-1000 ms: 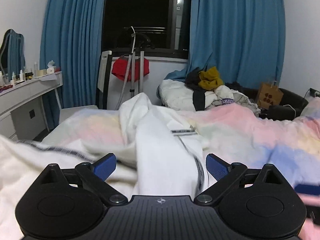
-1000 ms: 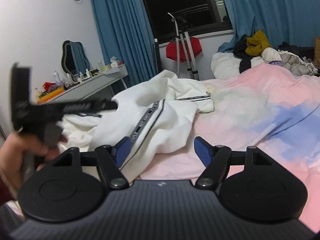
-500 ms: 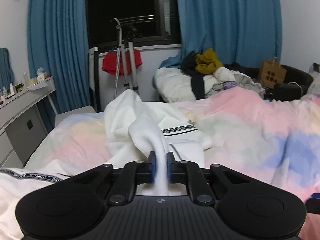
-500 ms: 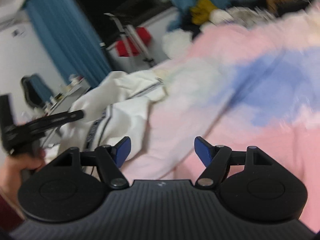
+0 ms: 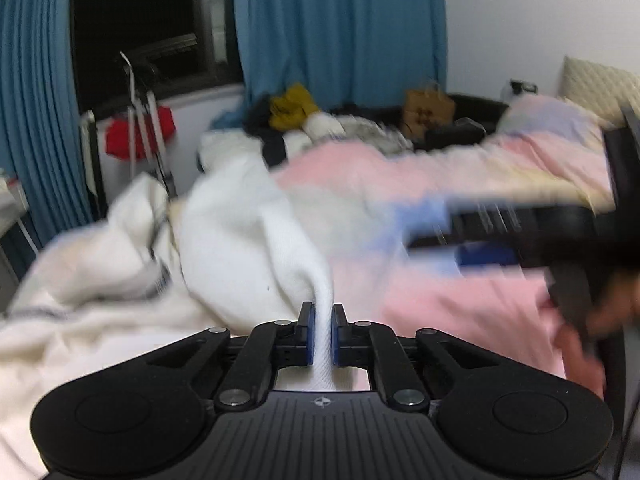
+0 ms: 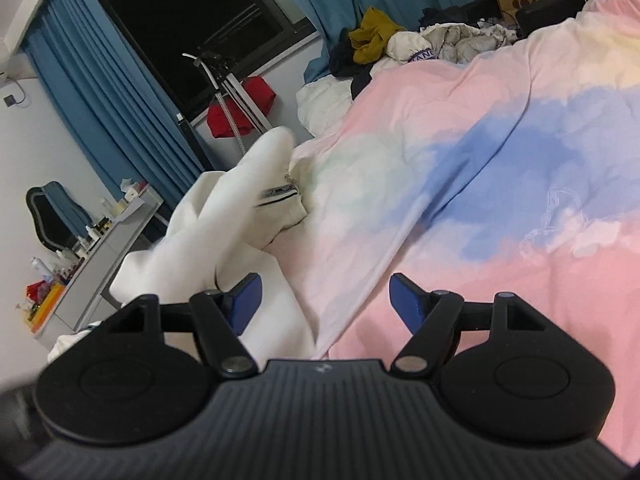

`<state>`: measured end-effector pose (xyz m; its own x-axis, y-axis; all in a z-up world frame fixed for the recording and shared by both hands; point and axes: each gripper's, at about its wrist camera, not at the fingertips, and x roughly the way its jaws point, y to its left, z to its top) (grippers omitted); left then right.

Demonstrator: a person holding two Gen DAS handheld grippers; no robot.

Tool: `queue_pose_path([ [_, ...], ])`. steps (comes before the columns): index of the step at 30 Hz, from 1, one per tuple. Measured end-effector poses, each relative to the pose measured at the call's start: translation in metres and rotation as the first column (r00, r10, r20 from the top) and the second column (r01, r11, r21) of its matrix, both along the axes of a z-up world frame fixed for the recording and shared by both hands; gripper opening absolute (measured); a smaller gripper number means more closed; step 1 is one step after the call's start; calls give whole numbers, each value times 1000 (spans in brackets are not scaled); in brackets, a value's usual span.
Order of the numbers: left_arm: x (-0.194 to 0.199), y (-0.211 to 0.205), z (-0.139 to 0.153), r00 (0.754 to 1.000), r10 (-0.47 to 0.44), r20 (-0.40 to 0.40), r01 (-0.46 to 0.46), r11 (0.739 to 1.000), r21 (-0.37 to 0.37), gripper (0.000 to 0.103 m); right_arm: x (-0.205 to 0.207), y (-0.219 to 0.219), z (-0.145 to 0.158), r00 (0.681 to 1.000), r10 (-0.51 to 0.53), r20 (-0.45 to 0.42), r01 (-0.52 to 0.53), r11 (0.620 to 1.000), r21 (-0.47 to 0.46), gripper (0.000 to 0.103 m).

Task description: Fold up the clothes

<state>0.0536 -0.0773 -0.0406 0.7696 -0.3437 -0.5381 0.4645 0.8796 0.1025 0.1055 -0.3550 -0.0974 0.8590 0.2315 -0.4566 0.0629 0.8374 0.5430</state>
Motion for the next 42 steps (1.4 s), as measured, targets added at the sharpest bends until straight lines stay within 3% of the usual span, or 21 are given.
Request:
queue_pose_path([
  [4, -13, 11, -21, 1000, -9, -6, 8, 999, -34, 13, -9, -3, 8, 1000, 8, 14, -8, 1000, 4, 73],
  [6, -8, 18, -18, 1000, -16, -1, 16, 997, -75, 26, -15, -5, 12, 1000, 7, 29, -7, 1000, 3, 73],
  [8, 4, 12, -9, 1000, -12, 21, 14, 997, -70, 56, -18, -7, 14, 999, -15, 47, 15, 1000, -8, 73],
  [12, 38, -17, 15, 997, 7, 77, -8, 1000, 7, 64, -15, -19, 13, 997, -74, 29, 74, 997, 17, 73],
  [15, 90, -58, 22, 999, -4, 51, -1, 994, 110, 64, -11, -30, 6, 994, -112, 10, 112, 992, 52, 73],
  [18, 156, -97, 23, 1000, 19, 12, -20, 986, 164, 64, -3, -39, -5, 986, -161, -31, 162, 985, 54, 73],
  [23, 271, -154, 7, 994, 102, -25, -91, 955, 281, 62, 11, -53, -23, 977, -189, -97, 201, 972, 126, 74],
  [27, 335, -183, -30, 983, 168, -74, -130, 922, 363, 61, 20, -55, -36, 975, -193, -112, 206, 971, 119, 74],
  [29, 355, -189, -49, 975, 195, -101, -144, 914, 378, 51, 23, -60, -43, 971, -200, -134, 218, 967, 131, 74],
  [31, 374, -193, -67, 968, 222, -120, -160, 907, 389, 47, 26, -65, -52, 964, -214, -159, 239, 959, 155, 74],
  [33, 387, -196, -84, 965, 235, -116, -172, 900, 400, 45, 30, -69, -59, 959, -220, -181, 252, 952, 176, 74],
  [36, 395, -195, -95, 972, 219, -81, -171, 903, 394, 30, 36, -68, -67, 957, -213, -197, 247, 954, 171, 74],
  [37, 395, -194, -96, 975, 212, -69, -169, 906, 388, 8, 39, -67, -69, 958, -206, -200, 240, 957, 165, 74],
  [38, 393, -194, -95, 977, 202, -60, -165, 911, 378, 4, 41, -66, -71, 958, -201, -205, 236, 958, 163, 74],
  [42, 370, -197, -65, 991, 133, -26, -120, 950, 288, 2, 41, -70, -72, 955, -212, -206, 249, 954, 169, 74],
])
